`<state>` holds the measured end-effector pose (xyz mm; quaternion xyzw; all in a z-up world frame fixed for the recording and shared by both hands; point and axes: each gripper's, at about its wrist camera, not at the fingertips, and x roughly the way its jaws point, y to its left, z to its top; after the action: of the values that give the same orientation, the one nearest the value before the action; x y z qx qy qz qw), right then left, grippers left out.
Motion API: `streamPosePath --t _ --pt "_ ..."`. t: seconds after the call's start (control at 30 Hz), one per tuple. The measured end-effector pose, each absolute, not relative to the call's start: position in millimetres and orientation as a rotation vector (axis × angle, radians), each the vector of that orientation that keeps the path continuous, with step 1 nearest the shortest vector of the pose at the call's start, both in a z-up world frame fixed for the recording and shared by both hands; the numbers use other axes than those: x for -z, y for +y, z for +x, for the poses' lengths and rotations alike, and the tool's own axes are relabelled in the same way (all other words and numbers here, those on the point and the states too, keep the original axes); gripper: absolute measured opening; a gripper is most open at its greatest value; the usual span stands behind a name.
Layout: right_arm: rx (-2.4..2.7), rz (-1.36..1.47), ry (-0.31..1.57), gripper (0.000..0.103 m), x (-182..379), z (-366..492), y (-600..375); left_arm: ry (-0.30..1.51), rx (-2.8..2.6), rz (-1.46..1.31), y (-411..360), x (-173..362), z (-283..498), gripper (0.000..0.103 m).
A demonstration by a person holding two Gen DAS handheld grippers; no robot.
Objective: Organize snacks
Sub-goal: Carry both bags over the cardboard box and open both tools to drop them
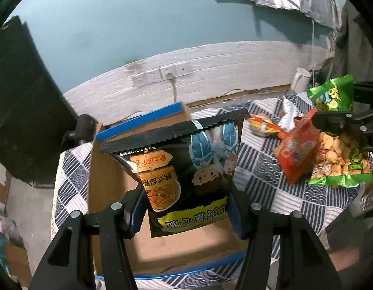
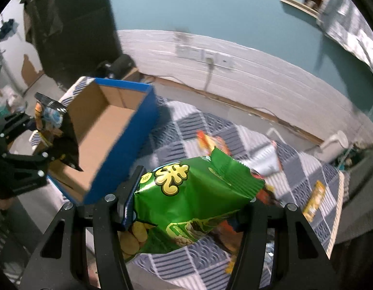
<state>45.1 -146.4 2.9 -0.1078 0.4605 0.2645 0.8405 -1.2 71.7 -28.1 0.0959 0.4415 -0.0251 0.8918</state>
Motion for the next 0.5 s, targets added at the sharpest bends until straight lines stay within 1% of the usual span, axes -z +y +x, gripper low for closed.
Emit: streamPosePath --t 0.3,0.5 --pt "-0.66 -0.296 0.994 0.059 7 51 -64 0.943 -0.02 0.159 128 45 -7 0.059" --pt "-0.694 -0.337 1.018 0.059 20 52 -30 0.954 -0.052 0.164 152 58 -8 0.059"
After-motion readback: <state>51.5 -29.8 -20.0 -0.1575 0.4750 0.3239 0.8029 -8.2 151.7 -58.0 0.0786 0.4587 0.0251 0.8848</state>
